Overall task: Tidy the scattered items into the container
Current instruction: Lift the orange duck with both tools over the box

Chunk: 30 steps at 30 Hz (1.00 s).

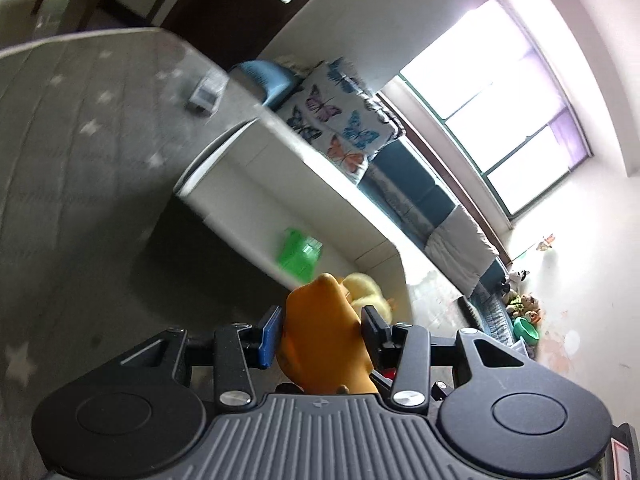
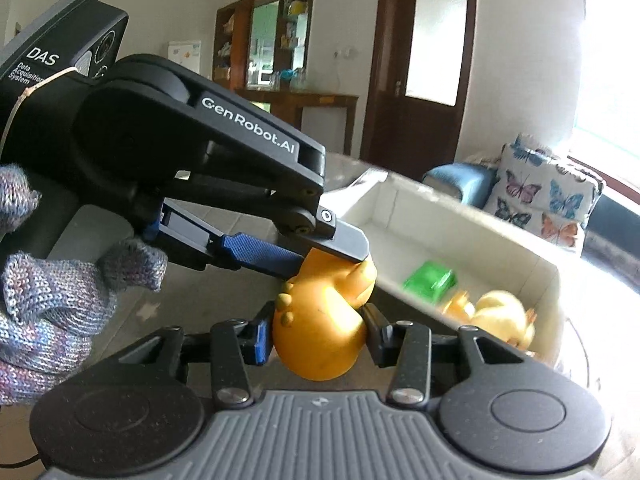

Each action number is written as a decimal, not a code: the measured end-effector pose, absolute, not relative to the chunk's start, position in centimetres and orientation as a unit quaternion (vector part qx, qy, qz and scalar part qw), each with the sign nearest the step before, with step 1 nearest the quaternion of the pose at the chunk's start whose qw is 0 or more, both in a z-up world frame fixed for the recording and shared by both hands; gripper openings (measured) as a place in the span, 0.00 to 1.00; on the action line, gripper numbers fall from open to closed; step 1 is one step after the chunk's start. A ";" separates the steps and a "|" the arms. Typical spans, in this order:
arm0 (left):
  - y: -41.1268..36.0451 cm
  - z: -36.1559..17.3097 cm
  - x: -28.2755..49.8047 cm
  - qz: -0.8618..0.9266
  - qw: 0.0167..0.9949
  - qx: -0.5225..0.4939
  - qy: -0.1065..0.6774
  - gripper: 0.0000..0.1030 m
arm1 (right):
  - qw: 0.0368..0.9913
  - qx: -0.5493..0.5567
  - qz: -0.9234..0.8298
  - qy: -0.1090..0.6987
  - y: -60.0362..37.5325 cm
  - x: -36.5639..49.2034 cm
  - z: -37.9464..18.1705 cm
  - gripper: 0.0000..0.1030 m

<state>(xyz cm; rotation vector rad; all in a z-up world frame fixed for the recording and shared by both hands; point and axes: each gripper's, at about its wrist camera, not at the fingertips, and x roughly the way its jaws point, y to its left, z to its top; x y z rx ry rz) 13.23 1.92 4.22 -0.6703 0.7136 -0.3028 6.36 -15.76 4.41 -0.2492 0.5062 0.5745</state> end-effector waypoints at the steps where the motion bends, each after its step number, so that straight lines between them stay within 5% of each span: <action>1: 1.6 4.6 13.9 -0.148 0.874 -0.317 0.339 0.45 | 0.922 -0.120 0.277 0.243 -16.0 7.0 4.7 0.43; 30: 1.0 0.7 26.7 -0.113 0.849 -0.314 0.409 0.44 | 0.893 -0.083 0.285 0.338 -17.0 20.7 2.0 0.45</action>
